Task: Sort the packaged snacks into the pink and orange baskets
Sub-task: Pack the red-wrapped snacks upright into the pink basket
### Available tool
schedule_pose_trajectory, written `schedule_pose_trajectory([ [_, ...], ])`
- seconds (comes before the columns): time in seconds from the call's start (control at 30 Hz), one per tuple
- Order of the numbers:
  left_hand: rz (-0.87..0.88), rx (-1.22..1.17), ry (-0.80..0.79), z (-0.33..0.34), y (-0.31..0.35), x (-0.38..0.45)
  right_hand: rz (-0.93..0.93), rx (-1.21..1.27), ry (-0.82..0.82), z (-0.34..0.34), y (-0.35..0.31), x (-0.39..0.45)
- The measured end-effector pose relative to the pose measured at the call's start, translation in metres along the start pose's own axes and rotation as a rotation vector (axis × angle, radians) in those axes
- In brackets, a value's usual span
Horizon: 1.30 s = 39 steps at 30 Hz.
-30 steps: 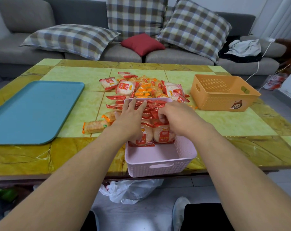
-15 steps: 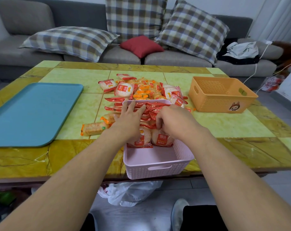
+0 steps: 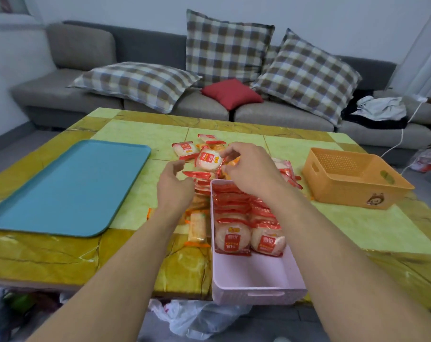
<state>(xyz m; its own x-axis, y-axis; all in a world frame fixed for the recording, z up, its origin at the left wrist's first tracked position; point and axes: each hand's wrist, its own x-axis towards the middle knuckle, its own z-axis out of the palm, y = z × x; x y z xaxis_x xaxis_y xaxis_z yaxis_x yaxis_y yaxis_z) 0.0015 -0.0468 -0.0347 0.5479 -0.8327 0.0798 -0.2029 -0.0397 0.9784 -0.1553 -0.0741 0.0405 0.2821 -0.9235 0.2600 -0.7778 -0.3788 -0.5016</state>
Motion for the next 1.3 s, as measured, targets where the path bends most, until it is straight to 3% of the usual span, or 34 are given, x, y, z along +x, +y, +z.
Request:
schedule_pose_trajectory([
  [0.1,-0.145,-0.044,0.051,-0.007,-0.018,0.018,-0.034,-0.128,-0.229,0.028,-0.020,0.040],
  [0.27,-0.210,-0.086,0.066,-0.013,-0.031,0.052,0.000,-0.613,-0.745,0.085,-0.035,0.086],
  [0.4,-0.234,-0.146,0.082,-0.006,-0.039,0.071,0.015,-0.763,-0.893,0.102,-0.040,0.098],
  [0.67,-0.265,-0.207,0.075,0.007,-0.028,0.119,-0.038,-0.657,-0.647,0.109,-0.022,0.115],
  [0.83,-0.315,-0.141,0.029,0.010,-0.019,0.175,0.076,-0.175,-0.666,0.052,-0.018,0.141],
  [0.9,-0.327,-0.052,-0.016,0.015,-0.022,0.190,0.144,0.074,-0.588,0.022,-0.011,0.151],
  [1.0,-0.281,0.089,-0.151,0.031,-0.029,0.192,0.273,0.319,-0.328,0.003,0.016,0.167],
  [1.1,-0.058,0.329,-0.206,0.054,-0.036,0.186,0.392,0.379,-0.148,0.013,0.054,0.181],
  [1.23,-0.010,0.737,-0.477,0.069,-0.033,0.181,0.495,0.438,-0.104,0.030,0.086,0.191],
  [1.3,-0.084,0.779,-0.563,0.066,-0.036,0.184,0.516,0.528,-0.104,0.036,0.090,0.199],
])
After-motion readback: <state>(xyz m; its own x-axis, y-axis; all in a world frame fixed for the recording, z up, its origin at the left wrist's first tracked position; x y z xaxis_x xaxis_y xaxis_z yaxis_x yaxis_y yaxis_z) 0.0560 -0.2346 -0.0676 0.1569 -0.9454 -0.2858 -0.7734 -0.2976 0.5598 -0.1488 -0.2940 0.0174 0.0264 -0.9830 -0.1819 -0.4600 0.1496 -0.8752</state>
